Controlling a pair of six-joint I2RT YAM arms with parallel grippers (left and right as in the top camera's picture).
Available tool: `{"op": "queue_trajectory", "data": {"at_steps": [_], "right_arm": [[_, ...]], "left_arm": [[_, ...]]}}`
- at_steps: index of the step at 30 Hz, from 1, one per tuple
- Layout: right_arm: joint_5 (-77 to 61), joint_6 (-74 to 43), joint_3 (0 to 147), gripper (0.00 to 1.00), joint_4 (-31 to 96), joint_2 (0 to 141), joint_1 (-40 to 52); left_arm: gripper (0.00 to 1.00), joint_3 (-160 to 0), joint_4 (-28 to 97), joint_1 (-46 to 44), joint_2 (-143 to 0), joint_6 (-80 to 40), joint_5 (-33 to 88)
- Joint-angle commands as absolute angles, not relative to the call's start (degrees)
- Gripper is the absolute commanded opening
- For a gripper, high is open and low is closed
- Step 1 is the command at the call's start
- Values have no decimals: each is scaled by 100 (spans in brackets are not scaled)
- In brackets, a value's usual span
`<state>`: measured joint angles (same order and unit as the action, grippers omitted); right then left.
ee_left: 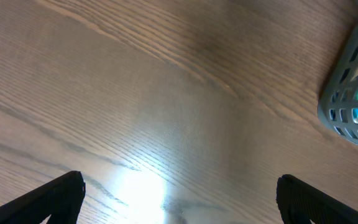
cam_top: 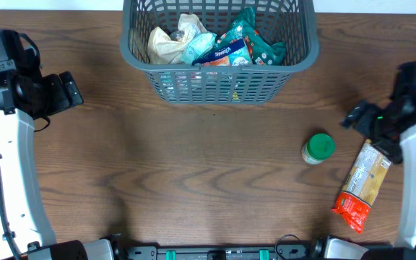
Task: Pack container
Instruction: 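Move the right gripper down and grasp the green-capped Knorr jar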
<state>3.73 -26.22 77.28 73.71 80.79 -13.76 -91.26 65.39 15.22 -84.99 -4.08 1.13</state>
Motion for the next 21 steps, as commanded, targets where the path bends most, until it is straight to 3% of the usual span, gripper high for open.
{"op": "queue_trajectory", "data": {"at_steps": [1, 21], "right_arm": [[449, -2893, 7518, 99, 7159, 8154, -1079], [454, -3041, 6361, 99, 5883, 8735, -637]], "left_arm": [[99, -9118, 6547, 1546, -8508, -366, 108], [99, -9118, 6547, 1546, -8508, -366, 106]]}}
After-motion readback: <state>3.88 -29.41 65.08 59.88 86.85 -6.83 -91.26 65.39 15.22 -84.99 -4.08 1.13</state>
